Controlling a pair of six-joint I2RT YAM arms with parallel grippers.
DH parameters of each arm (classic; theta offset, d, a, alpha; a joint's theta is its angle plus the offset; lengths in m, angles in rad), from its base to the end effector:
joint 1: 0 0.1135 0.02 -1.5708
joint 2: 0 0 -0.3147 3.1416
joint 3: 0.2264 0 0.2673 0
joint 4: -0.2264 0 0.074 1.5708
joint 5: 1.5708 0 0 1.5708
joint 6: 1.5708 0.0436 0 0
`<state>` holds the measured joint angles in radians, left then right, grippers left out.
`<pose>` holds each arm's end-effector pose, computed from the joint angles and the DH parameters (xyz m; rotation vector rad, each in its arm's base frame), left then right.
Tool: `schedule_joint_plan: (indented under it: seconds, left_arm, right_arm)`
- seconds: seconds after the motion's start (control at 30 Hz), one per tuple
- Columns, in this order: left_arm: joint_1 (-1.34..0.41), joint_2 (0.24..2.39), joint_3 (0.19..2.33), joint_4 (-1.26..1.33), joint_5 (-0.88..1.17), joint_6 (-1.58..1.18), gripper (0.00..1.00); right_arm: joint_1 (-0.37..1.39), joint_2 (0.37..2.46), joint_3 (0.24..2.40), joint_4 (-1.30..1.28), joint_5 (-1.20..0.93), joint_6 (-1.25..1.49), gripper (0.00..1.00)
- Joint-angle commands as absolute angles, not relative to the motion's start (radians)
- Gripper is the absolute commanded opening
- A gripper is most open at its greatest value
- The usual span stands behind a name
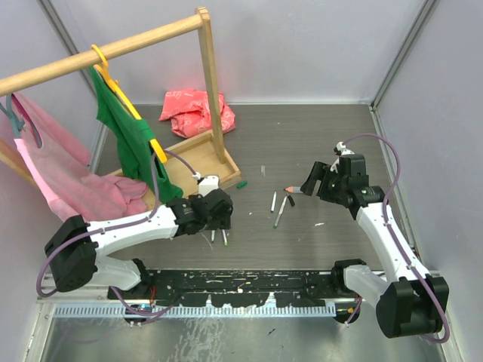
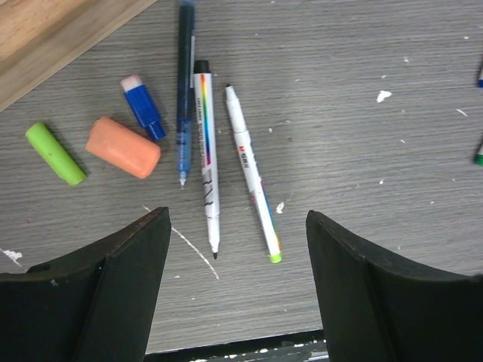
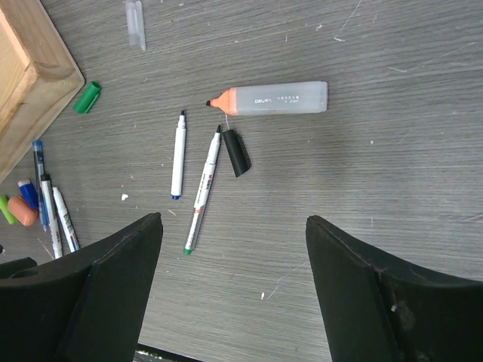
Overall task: Insert the pens into the pen caps
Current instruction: Pick up the pen from the center of the board.
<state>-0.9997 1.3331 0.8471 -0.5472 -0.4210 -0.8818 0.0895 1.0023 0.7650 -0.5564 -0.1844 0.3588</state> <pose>0.1569 -0.2112 0.2530 0.0004 2.4875 -0.2401 0.1983 0.0258 0.2925 0.2311 2.3788 0.4326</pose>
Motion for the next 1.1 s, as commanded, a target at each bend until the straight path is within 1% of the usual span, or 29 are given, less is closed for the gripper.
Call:
schedule_joint_plan:
  seconds: [0.0, 0.17, 0.37, 0.5, 0.73, 0.9, 1.07]
  left_arm:
    - [-0.975, 1.325, 0.834, -0.565, -0.462, -0.901, 0.73]
    - [-0.928, 1.289, 0.797, -0.571, -0.448, -0.87, 0.68]
    - [-0.841, 1.205, 0.755, -0.561, -0.418, -0.823, 0.58]
    - [-0.804, 1.185, 0.747, -0.55, -0.396, -0.805, 0.56]
    - [-0.802, 1.212, 0.737, -0.462, -0.272, -0.737, 0.54]
    - [-0.802, 1.236, 0.734, -0.409, -0.218, -0.716, 0.49]
    - [-0.803, 1.309, 0.747, -0.391, -0.176, -0.71, 0.4]
  right_arm:
    - [0.086, 1.009, 0.77, -0.505, -0.212, 0.371, 0.81]
    - [0.086, 0.999, 0.77, -0.517, -0.202, 0.36, 0.79]
    - [0.087, 0.991, 0.757, -0.52, -0.208, 0.36, 0.76]
    - [0.087, 0.99, 0.756, -0.518, -0.215, 0.36, 0.75]
    - [0.087, 0.99, 0.755, -0.519, -0.221, 0.36, 0.74]
    - [0.087, 0.991, 0.752, -0.518, -0.227, 0.357, 0.72]
    - [0.086, 0.992, 0.75, -0.517, -0.229, 0.356, 0.71]
